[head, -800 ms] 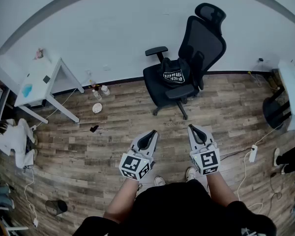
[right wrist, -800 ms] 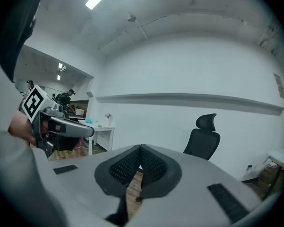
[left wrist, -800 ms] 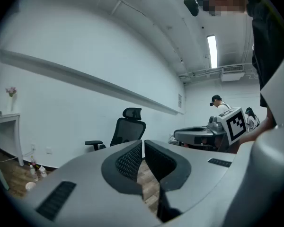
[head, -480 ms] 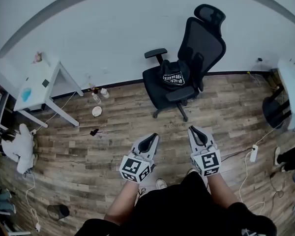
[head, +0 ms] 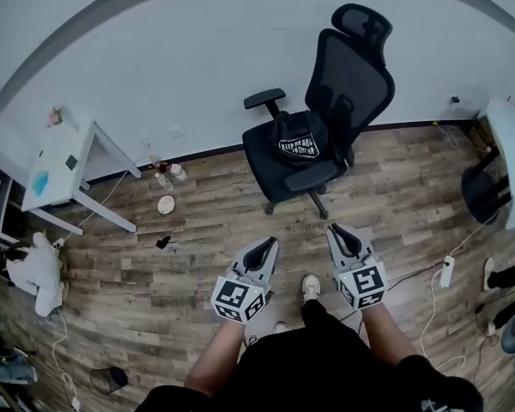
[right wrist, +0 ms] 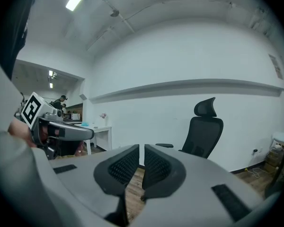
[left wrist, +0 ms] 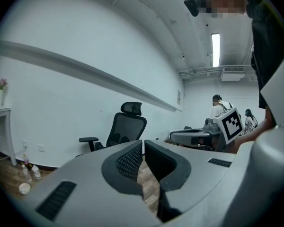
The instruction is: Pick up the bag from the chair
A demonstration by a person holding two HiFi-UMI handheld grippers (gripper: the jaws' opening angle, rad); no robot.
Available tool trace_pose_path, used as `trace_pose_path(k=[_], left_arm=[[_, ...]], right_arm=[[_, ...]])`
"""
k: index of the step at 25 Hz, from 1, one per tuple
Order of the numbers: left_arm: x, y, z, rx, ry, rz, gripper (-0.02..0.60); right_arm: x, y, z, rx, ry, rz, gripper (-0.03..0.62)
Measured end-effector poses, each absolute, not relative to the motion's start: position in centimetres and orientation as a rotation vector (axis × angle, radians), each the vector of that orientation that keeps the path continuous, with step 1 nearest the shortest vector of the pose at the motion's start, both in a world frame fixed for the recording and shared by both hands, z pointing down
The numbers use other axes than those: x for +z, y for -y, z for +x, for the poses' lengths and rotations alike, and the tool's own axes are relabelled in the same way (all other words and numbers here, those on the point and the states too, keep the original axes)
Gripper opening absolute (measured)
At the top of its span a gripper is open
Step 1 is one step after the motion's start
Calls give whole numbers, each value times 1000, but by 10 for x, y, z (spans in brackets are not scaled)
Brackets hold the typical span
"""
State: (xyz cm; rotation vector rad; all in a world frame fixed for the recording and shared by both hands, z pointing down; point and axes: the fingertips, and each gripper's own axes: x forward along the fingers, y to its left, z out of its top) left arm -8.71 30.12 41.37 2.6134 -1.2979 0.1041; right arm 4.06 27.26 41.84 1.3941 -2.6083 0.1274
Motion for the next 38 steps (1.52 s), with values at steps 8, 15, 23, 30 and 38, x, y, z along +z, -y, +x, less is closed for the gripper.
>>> trace_pose_path(k=[8,15,23,30,38], left_arm=[[406,-221,-78,162,1339,2606,25],[400,-171,-60,170,1352,2573,25],[405,-141,-60,233,1399,2558,25],[412,-112,-62,196,1374,2567,25],[415,-49,-89,158,1343,2575,25]], right_arm=[[428,-187,41,174,2663,1313,28],[429,-135,52,201,2686,1237,44],[434,-107,56,207,2699,1211,46],[434,-80,45,166,2697,1191,47],[432,-24,14,127,2663,1184,46]])
